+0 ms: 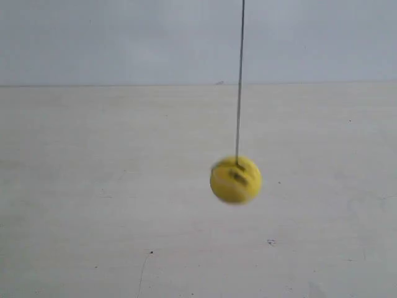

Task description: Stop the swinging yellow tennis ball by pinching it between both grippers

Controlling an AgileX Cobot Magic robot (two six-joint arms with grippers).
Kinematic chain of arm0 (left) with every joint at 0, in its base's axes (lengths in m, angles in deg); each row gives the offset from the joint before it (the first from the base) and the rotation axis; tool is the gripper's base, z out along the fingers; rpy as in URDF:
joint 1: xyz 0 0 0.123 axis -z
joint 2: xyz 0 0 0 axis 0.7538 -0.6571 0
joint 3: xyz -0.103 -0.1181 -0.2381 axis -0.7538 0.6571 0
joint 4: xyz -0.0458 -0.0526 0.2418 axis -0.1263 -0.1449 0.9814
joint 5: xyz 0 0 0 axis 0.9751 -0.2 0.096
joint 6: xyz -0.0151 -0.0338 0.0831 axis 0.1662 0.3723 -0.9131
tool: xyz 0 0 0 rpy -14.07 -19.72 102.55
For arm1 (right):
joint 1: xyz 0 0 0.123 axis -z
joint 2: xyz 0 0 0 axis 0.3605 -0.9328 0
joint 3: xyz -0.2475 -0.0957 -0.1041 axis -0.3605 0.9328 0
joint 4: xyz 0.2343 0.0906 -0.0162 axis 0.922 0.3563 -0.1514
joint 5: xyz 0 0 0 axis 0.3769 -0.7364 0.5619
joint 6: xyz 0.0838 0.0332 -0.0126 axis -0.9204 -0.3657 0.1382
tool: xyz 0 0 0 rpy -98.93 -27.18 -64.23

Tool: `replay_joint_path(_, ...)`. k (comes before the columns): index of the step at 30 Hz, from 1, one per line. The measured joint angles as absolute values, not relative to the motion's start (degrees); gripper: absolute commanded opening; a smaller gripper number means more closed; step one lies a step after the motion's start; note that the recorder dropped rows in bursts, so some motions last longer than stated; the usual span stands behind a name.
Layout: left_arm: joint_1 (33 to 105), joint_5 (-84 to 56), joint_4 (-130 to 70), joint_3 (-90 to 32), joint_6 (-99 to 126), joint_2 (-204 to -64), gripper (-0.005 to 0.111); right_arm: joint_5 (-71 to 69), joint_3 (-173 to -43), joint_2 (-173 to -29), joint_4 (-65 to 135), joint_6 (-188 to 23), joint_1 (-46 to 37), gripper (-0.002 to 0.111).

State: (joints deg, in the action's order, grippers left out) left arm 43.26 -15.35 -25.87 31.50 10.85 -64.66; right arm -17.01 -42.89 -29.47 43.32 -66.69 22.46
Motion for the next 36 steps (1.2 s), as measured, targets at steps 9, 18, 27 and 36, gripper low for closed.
replay_joint_path(9, 43.26, -15.13, -27.25, 31.50, 27.01, -64.66, 0.005, -7.26, -42.89, -29.47, 54.29, -72.06, 22.46, 0.000)
replay_joint_path(18, 43.26, -9.18, -27.36, 31.50, 36.11, -64.66, 0.005, 4.68, -42.89, -29.47, 60.76, -80.39, 22.46, 0.000)
replay_joint_path(27, 43.95, -5.87, -27.06, 31.50, 39.03, -64.66, 0.005, 5.91, -42.89, -29.47, 59.38, -83.55, 22.46, 0.000)
replay_joint_path(36, 47.03, 8.24, -3.07, 28.82, 55.63, -67.15, 0.005, 11.89, -49.41, -30.90, 57.13, -86.28, 18.84, 0.000)
